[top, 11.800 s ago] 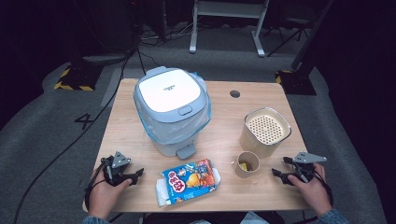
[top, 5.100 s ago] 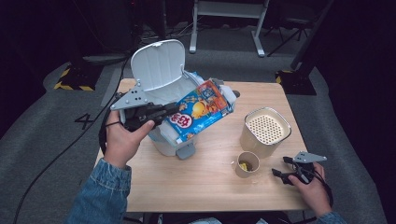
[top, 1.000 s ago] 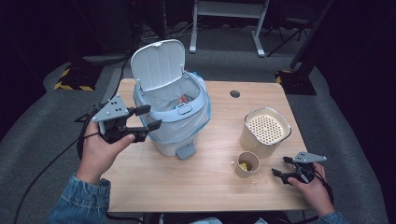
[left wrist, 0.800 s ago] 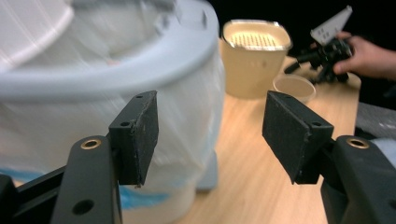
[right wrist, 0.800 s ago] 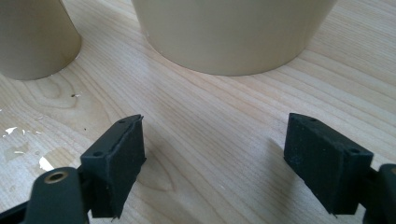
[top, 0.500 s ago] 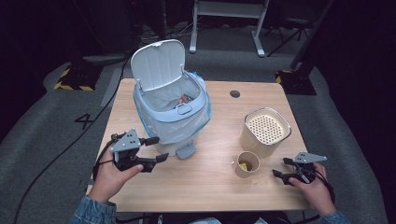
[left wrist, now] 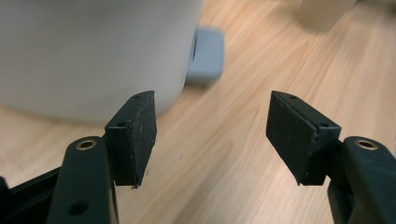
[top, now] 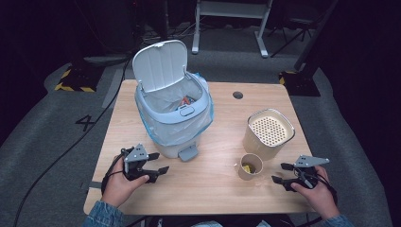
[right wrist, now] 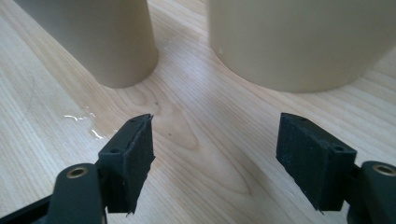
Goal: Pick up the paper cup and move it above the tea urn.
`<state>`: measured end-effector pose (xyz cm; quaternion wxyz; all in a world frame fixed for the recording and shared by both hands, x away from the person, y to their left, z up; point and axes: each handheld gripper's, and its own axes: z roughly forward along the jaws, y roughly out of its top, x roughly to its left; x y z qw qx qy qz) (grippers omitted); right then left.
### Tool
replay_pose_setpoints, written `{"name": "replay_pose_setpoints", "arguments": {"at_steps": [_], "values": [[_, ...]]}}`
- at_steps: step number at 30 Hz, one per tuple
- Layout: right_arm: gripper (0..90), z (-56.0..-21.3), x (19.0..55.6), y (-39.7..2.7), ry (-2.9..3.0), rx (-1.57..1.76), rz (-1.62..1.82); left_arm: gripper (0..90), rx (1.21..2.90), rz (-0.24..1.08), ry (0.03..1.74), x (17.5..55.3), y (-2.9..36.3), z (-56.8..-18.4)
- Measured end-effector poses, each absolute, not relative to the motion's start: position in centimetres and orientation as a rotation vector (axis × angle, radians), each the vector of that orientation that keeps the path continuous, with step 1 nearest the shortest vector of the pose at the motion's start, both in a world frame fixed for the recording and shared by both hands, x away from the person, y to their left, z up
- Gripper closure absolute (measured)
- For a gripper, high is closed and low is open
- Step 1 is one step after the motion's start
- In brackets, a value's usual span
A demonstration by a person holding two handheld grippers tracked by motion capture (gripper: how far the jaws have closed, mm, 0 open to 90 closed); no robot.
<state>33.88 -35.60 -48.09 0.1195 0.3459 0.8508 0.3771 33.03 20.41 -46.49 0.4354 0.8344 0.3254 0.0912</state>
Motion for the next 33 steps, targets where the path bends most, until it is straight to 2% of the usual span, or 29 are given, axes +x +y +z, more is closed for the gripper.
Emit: {"name": "replay_pose_setpoints", "arguments": {"at_steps": [7, 15, 20, 33], "values": [[25.2, -47.5, 33.5, -34.2, 2.495, 0.937, 1.144, 33.5, 2.143, 0.233, 0.937, 33.3, 21.2, -48.9], [23.0, -47.4, 33.5, -32.2, 2.509, 0.870, 1.207, 28.6, 2.179, 0.270, 0.945, 33.3, 21.3, -50.1], [20.7, -47.5, 33.7, -31.0, 2.525, 0.819, 1.220, 16.1, 2.198, 0.363, 0.987, 33.3, 21.1, -50.5], [22.5, -48.3, 34.6, -27.6, 2.536, 0.766, 1.260, 15.5, 2.199, 0.366, 0.988, 33.3, 21.1, -50.5]]}}
